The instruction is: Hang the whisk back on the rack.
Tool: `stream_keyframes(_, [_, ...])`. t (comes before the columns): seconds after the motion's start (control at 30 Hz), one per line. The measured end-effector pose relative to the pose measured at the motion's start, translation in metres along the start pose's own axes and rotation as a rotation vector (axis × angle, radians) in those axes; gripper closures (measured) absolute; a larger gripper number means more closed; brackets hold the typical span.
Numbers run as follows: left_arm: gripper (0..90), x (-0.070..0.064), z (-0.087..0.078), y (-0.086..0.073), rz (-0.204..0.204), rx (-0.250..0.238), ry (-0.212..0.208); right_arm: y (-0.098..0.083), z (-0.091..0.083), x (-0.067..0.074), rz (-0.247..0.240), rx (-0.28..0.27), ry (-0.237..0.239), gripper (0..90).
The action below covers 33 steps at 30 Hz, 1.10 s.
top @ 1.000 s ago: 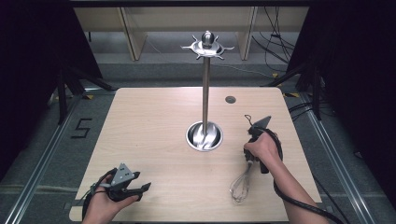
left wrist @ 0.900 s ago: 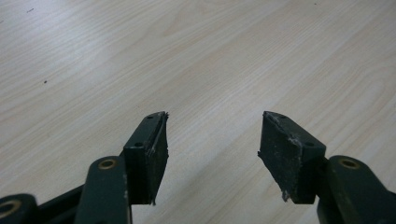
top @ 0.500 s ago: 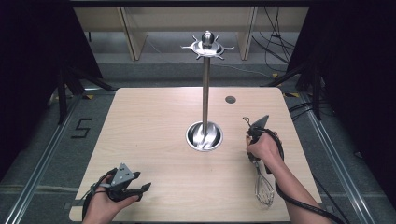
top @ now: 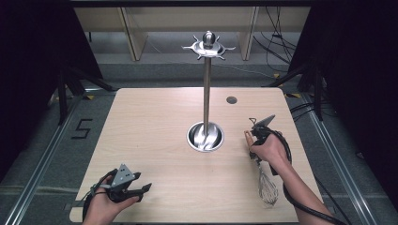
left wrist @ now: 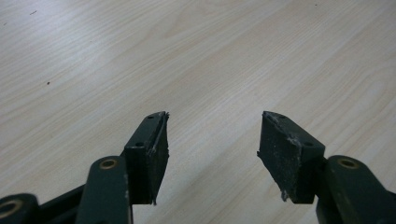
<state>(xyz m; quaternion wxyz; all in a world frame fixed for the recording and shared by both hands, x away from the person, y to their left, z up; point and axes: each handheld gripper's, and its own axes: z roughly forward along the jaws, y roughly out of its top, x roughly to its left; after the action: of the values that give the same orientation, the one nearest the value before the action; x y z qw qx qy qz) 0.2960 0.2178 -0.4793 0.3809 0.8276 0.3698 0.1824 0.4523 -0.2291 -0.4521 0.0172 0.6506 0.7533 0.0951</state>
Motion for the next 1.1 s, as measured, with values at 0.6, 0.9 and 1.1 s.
stream_keyframes(0.6, [41.1,0.001,0.0,0.0,0.013,-0.009,0.001,-0.038,-0.035,-0.02,-0.256,-0.313,0.147,69.9])
stream_keyframes(0.9, [41.1,0.001,0.0,0.0,0.014,-0.006,0.003,-0.06,-0.048,-0.029,-0.287,-0.441,0.175,69.9])
stream_keyframes(1.1, [41.1,0.002,-0.001,0.0,0.017,0.001,0.008,-0.068,-0.054,-0.035,-0.327,-0.561,0.173,69.9])
